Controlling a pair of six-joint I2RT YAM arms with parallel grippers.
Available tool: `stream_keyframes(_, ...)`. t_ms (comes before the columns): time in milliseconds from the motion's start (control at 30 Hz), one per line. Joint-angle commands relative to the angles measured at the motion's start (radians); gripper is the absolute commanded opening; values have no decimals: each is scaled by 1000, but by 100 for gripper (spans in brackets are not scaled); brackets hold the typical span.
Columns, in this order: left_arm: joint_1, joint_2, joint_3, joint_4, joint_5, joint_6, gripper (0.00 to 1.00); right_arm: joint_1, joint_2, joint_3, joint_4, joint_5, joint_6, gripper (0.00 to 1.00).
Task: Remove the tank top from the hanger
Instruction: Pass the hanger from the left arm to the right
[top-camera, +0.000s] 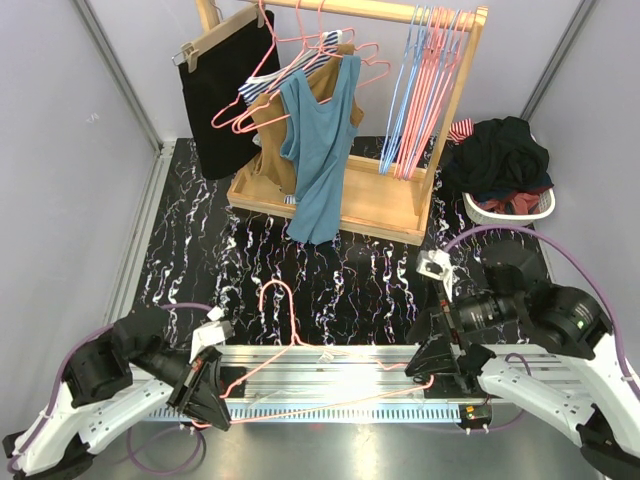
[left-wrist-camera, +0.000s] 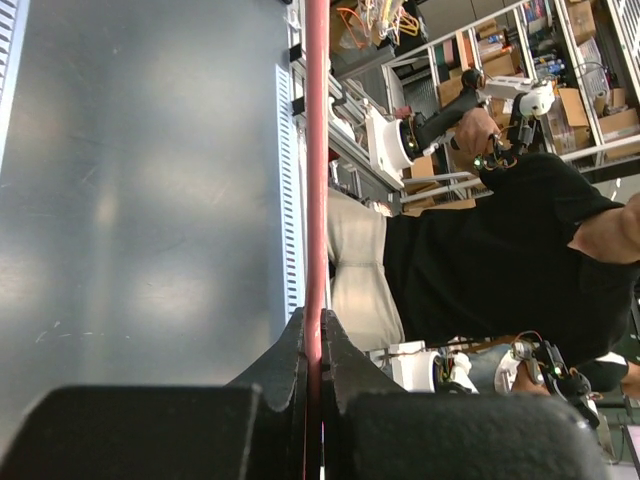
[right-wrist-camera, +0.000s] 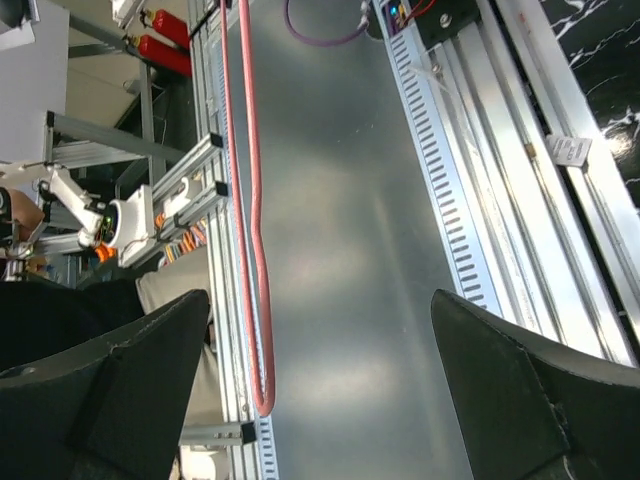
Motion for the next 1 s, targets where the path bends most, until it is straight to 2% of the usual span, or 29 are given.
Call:
stream_keyframes(0, -14, 24, 25, 16, 64, -31, 0, 54, 32, 4, -26, -2, -20, 100)
stream_keyframes(100, -20, 40, 28, -1, 49, -13, 0, 82, 41, -30, -6, -152, -9, 91)
stream_keyframes(233, -26, 50, 8, 2, 41, -6, 0, 120, 52, -70, 31, -267, 29, 78)
stream_keyframes(433, -36, 89, 15, 13, 18, 24, 0, 201, 85, -125, 59, -286, 78, 66)
stream_keyframes(500, -39, 108, 13, 13, 13, 38, 0, 224, 99, -134, 65, -291, 86, 58)
stream_keyframes(533, -39, 112, 13, 13, 12, 41, 0, 231, 107, -134, 63, -278, 86, 47)
stream_keyframes(600, -40, 126, 13, 11, 7, 55, 0, 249, 116, -128, 56, -271, 80, 33)
stream_keyframes(633, -40, 132, 16, 10, 6, 61, 0, 252, 119, -130, 60, -271, 81, 18)
stream_keyframes(700, -42, 146, 27, 2, -4, 78, 0, 261, 118, -142, 69, -272, 88, 14)
stream_keyframes(833, -45, 169, 56, -45, -36, 119, 0, 275, 113, -166, 85, -280, 111, 14)
stream_keyframes(900, -46, 183, 68, -55, -54, 141, 0, 280, 113, -173, 85, -272, 112, 0)
stream_keyframes(967, -48, 191, 80, -78, -89, 158, 0, 286, 115, -173, 76, -258, 109, 0)
